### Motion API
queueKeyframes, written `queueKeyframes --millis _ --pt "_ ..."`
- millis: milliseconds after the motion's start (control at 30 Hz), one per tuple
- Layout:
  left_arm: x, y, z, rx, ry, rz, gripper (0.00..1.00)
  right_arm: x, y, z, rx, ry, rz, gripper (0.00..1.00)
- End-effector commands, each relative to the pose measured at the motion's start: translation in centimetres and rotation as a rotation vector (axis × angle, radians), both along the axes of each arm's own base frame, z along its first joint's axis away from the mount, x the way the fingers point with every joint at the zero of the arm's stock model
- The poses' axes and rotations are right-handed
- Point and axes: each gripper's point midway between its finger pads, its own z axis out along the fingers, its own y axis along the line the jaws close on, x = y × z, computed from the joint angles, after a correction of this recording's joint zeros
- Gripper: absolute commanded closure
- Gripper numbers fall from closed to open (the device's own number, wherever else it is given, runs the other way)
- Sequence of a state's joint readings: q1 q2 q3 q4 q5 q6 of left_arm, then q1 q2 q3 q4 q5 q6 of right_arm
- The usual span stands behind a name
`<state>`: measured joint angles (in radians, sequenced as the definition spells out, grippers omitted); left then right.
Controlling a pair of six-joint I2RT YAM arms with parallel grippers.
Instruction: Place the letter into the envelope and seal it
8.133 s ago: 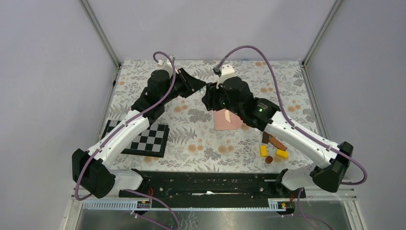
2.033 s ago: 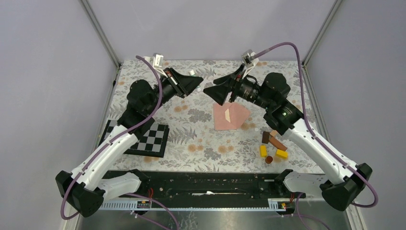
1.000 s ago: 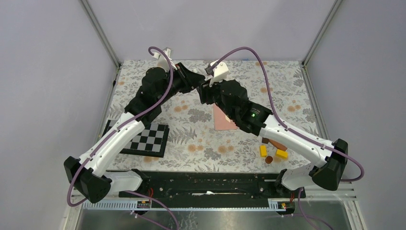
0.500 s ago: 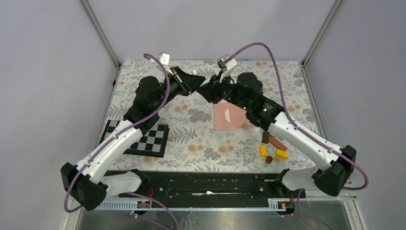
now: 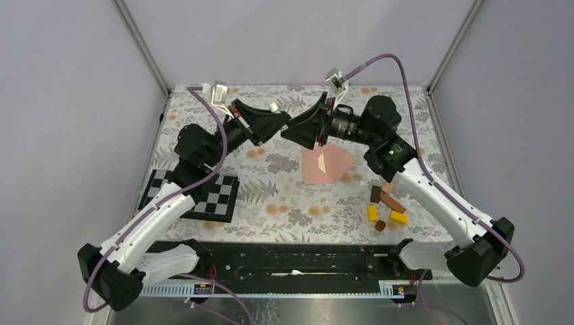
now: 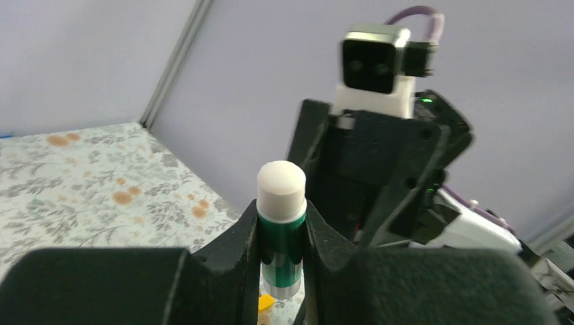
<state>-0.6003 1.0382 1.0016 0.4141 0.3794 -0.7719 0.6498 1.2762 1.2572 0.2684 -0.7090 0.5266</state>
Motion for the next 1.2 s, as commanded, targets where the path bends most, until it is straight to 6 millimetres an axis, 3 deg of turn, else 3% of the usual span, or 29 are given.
queueKeyframes --millis 0,100,167,433,533,700,833,967,1167 --pt "2.1 1.4 0.8 0.019 0.024 0.142 1.0 0.8 -2.7 2.7 0.019 -0.124 -0.193 0.34" --pt "4.0 1.9 0.2 0.039 0.108 0.223 1.0 2.2 -3.0 1.3 -0.081 -0.175 -0.382 0.21" --pt "5.0 2.0 -0.2 0.055 0.156 0.258 1.0 3.0 -2.9 0.6 -0.16 -0.217 -0.494 0.19" --pt "7.4 1.1 -2.0 0.123 0.305 0.299 1.0 6.0 -2.5 -3.0 -0.418 -0.298 -0.79 0.29" --pt "7.7 0.7 -2.6 0.138 0.33 0.288 1.0 6.5 -2.0 -3.5 -0.458 -0.336 -0.817 0.33" --pt "7.8 0.3 -3.1 0.149 0.349 0.275 1.0 7.2 -1.1 -2.6 -0.42 -0.359 -0.841 0.36" --pt "7.7 0.2 -3.4 0.153 0.357 0.269 1.0 7.5 -0.8 -2.0 -0.399 -0.363 -0.852 0.43" --pt "7.5 0.2 -3.0 0.14 0.347 0.259 1.0 7.6 -0.5 -2.2 -0.412 -0.36 -0.844 0.6" --pt "6.1 -0.1 -1.8 0.099 0.267 0.198 1.0 6.1 0.1 -1.5 -0.35 -0.338 -0.749 0.77"
